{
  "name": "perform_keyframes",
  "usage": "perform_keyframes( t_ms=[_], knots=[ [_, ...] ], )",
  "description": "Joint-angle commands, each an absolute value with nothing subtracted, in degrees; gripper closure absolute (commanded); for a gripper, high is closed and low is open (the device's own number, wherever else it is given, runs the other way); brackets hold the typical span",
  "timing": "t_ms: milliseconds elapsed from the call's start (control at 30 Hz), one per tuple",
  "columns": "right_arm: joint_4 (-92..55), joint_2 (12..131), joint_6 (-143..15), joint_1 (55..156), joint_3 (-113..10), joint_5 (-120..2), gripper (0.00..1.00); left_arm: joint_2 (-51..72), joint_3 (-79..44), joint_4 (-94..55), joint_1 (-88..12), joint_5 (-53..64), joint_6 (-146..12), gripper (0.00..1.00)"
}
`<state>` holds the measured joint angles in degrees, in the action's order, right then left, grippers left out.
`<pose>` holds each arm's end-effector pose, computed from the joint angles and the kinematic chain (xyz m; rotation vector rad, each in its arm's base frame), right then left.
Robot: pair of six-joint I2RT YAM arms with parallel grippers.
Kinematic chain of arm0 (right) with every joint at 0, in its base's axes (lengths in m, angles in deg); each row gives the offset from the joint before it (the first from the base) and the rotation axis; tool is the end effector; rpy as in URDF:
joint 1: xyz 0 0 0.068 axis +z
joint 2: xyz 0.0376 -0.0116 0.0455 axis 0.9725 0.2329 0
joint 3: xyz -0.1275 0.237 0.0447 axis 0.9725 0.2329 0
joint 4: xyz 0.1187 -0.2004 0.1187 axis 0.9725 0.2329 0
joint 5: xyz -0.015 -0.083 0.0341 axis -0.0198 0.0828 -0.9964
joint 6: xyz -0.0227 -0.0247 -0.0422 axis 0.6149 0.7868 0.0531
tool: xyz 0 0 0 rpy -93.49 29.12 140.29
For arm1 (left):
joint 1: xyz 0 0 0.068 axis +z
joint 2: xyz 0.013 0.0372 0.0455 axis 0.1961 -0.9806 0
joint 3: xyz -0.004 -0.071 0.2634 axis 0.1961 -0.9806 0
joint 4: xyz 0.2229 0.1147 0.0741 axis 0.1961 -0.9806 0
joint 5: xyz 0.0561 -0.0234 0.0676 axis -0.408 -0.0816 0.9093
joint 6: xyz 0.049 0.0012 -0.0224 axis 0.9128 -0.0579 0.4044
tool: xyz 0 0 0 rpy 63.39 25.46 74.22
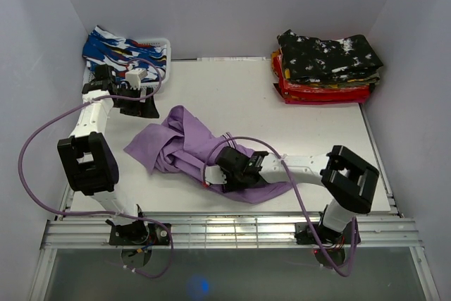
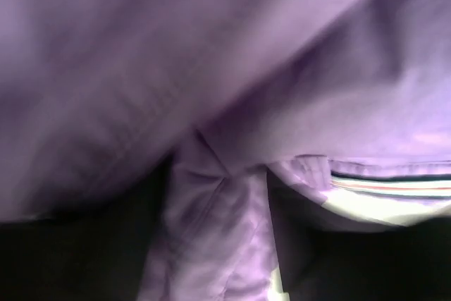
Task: Fold and stack the trousers
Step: Flatten the trousers out
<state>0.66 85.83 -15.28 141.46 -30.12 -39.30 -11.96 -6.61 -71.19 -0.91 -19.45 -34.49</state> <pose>0.1431 0.2881 0.1638 -2.0484 1.6131 -0.1358 0.3506 0.0445 0.2742 0.4034 2.4905 -0.5678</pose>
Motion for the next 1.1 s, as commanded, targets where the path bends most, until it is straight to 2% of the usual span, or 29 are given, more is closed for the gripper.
perform_keyframes(
  t_ms=[0,33,67,133,300,400,533,633,1067],
  knots=[
    [2.77,81.83,-15.52,142.01,-32.17,-38.53,0.28,-7.92,-7.72,-69.51,-0.67,-18.97,-34.71,0.02],
    [4.43,80.87,-16.05,142.01,-32.96,-41.24,0.18,-8.00,-7.81,-69.33,-0.67,-19.06,-34.63,0.02],
    [5.75,79.29,-16.40,142.01,-34.02,-43.10,0.01,-8.18,-7.90,-69.16,-0.59,-19.32,-34.71,0.02],
    [7.69,77.88,-18.25,141.49,-38.40,-48.62,0.10,-8.70,-8.07,-68.72,-0.58,-19.68,-34.89,0.02],
    [12.18,74.00,-22.82,134.56,-47.02,-63.48,0.10,-10.46,-6.85,-68.45,-0.59,-21.08,-36.21,0.02],
    [13.94,74.09,-28.25,126.39,-51.68,-72.62,0.10,-10.55,-6.67,-68.37,-0.58,-21.52,-36.38,0.02],
    [16.05,79.70,-37.57,113.05,-55.46,-83.77,0.07,-10.46,-7.46,-67.93,-0.67,-21.52,-36.82,0.02],
    [15.44,85.32,-42.68,107.49,-55.73,-90.37,0.04,-10.55,-8.07,-67.58,-0.58,-22.13,-37.79,0.02],
    [0.51,104.92,-54.20,104.92,-60.57,-99.45,0.03,-8.62,-13.87,-69.15,-0.06,-20.47,-39.11,0.02]
  ],
)
